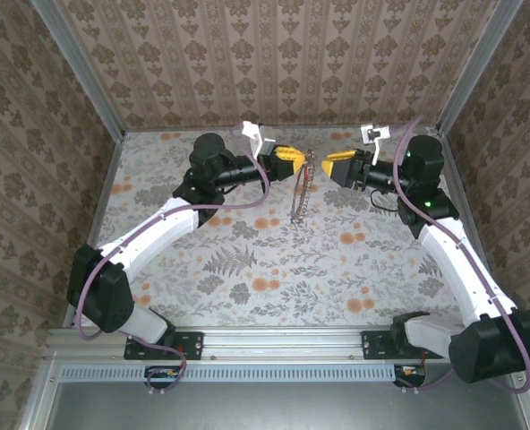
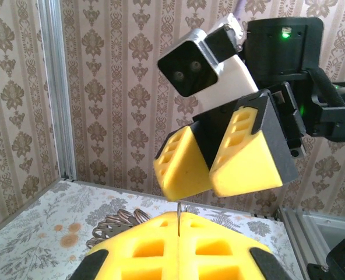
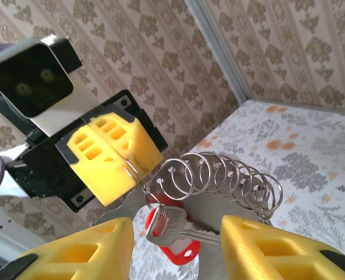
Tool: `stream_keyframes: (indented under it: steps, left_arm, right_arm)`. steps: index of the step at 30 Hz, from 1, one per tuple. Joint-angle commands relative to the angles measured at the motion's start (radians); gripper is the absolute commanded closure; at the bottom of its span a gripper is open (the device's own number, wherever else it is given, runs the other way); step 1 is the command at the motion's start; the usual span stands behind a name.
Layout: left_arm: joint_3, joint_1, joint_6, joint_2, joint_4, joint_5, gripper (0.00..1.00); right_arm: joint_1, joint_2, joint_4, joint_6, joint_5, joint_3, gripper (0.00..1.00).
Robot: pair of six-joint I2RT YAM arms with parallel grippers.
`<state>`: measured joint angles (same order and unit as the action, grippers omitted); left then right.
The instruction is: Put the keys on the keyring
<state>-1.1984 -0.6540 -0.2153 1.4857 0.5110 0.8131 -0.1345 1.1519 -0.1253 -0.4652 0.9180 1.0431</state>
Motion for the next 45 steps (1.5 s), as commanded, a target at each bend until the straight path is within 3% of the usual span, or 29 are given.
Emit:
stream_keyframes:
  steps: [1, 9, 16, 19, 32, 45]
  left_arm:
    - [0.014, 0.017, -0.063, -0.010, 0.109, 0.015, 1.00]
    - [0.057, 0.070, -0.295, 0.046, 0.361, 0.012, 1.00]
    - [0.073, 0.133, -0.607, 0.147, 0.703, 0.023, 1.00]
    - [0.075, 0.151, -0.689, 0.181, 0.777, 0.016, 1.00]
    - [0.052, 0.145, -0.725, 0.195, 0.777, 0.042, 1.00]
    - [0.032, 0.136, -0.733, 0.204, 0.776, 0.048, 1.00]
  right_arm:
    - [0.002, -0.014, -0.185, -0.140, -0.097, -0.054, 0.54]
    - [-0.012, 0.040, -0.563, -0.399, -0.221, -0.143, 0.53]
    - [-0.078, 0.081, -0.658, -0.456, -0.308, -0.137, 0.52]
    - [-0.103, 0.100, -0.669, -0.457, -0.316, -0.117, 0.53]
    - [-0.158, 0.284, -0.739, -0.464, -0.293, 0.020, 0.60]
    - [-0.188, 0.373, -0.871, -0.517, -0.204, 0.055, 0.75]
